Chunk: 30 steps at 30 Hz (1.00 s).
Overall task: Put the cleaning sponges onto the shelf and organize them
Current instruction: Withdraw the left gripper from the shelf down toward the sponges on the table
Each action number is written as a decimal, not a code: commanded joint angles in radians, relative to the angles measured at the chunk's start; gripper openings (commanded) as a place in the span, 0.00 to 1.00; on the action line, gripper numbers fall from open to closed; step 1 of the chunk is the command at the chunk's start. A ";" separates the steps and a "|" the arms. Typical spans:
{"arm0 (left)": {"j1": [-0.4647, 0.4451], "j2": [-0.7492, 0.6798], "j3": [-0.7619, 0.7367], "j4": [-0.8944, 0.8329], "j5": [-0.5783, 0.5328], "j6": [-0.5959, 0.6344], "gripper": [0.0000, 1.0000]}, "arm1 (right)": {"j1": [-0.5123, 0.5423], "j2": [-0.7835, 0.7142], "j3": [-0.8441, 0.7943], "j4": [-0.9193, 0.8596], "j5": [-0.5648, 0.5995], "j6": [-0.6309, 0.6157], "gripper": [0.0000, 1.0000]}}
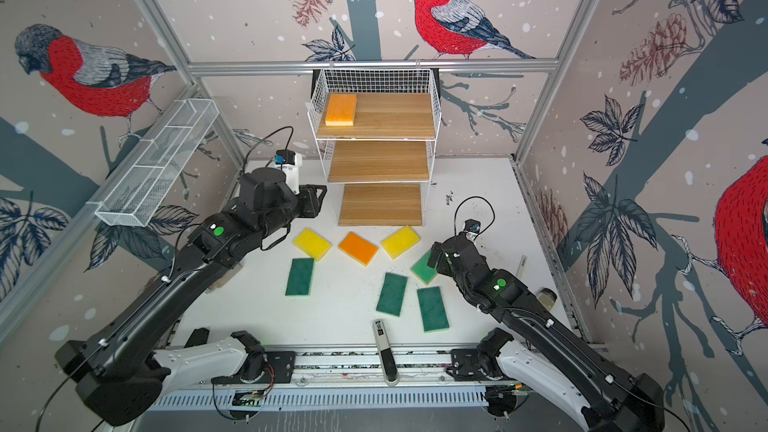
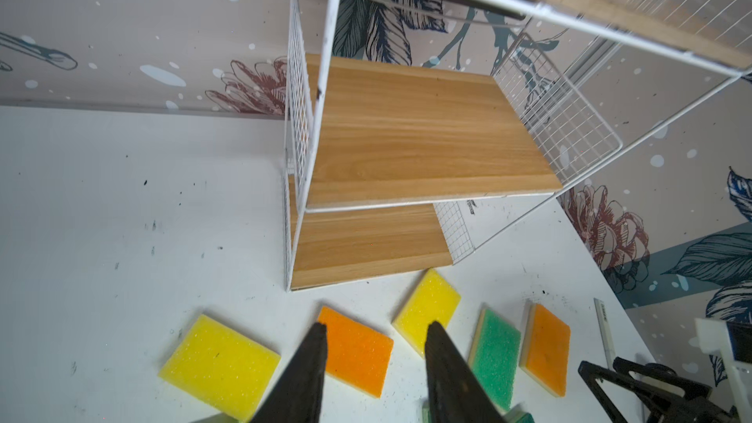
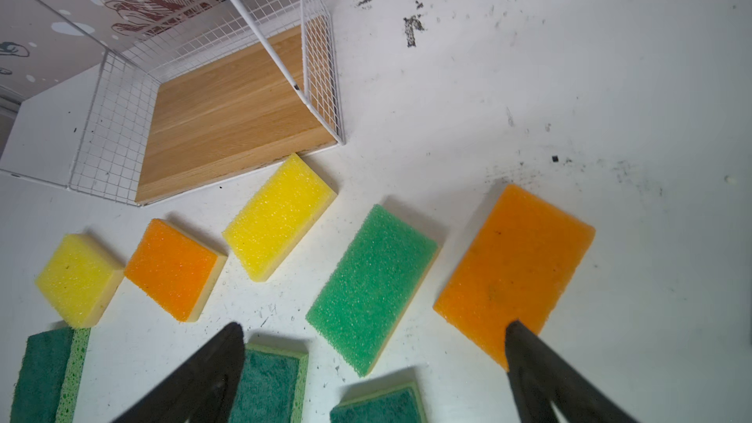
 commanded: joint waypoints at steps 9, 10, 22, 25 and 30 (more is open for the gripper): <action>-0.137 -0.054 -0.341 0.109 -0.059 -0.241 0.48 | 0.010 0.046 -0.024 0.029 -0.040 0.076 0.99; -0.151 -0.049 -0.360 0.121 -0.059 -0.268 0.48 | 0.011 0.054 -0.025 0.036 -0.045 0.070 1.00; -0.242 0.132 -0.415 0.316 -0.101 -0.349 0.31 | 0.017 0.075 -0.060 0.115 -0.118 0.017 1.00; -0.241 0.193 -0.411 0.361 -0.105 -0.344 0.29 | 0.018 0.075 -0.069 0.126 -0.133 0.005 0.99; -0.242 0.288 -0.379 0.408 -0.106 -0.313 0.28 | 0.017 0.072 -0.084 0.145 -0.165 -0.033 0.99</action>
